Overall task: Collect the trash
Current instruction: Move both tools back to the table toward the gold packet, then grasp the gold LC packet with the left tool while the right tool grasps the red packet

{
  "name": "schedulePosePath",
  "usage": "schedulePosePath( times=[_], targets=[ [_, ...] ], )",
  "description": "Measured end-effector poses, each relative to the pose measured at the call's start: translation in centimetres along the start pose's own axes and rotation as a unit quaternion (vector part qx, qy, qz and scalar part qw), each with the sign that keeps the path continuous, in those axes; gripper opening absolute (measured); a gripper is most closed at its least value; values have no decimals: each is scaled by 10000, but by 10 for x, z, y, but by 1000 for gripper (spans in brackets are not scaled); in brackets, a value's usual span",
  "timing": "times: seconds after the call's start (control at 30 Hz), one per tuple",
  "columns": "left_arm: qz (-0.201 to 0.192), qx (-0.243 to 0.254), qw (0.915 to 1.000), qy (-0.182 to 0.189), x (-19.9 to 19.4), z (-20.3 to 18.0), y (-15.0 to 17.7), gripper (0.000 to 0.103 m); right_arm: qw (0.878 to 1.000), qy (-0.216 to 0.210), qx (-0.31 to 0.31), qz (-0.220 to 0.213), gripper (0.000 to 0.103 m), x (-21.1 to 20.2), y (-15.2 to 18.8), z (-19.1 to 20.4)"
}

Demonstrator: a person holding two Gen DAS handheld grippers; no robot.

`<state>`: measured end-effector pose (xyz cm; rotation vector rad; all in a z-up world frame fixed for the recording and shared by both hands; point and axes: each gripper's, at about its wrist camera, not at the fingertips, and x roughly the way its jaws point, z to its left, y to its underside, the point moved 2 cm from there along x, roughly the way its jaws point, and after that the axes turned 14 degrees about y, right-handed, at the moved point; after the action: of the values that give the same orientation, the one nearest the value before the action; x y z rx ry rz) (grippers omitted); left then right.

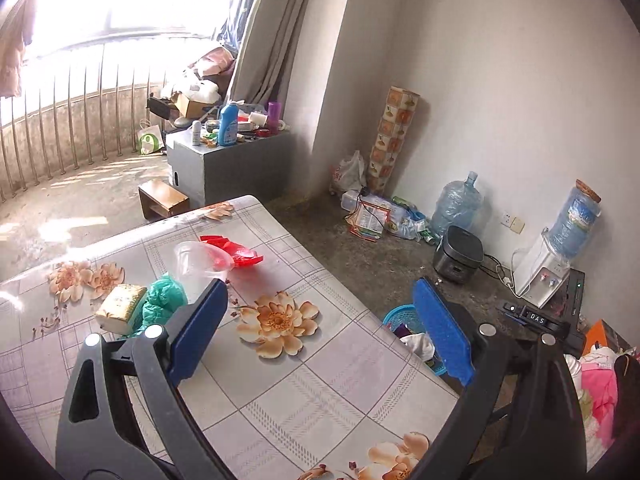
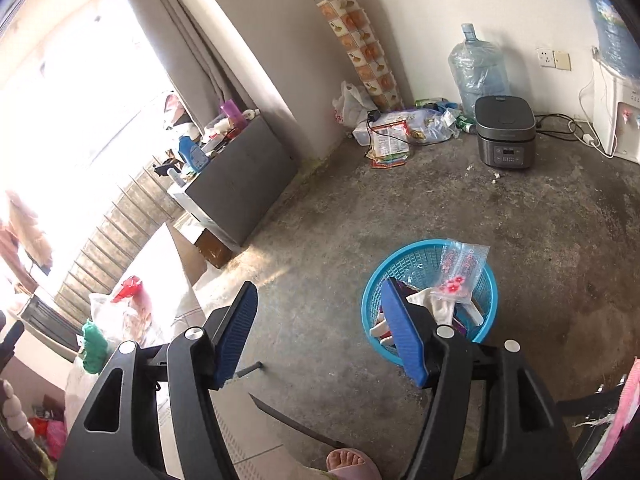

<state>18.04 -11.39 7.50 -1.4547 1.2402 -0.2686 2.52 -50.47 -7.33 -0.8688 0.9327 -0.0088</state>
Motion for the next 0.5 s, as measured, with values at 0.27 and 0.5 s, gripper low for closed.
schedulePosePath(
  times=[0.27,0.5],
  targets=[
    [-489,-865,9912,-879,-80,74,20,90,9931,-777,-867,133,72,-37,-9,91],
    [-642,-1602,9794,-1049,-104,131,41,89,9731,-1575,-1581,563,74,-32,3,192]
  ],
)
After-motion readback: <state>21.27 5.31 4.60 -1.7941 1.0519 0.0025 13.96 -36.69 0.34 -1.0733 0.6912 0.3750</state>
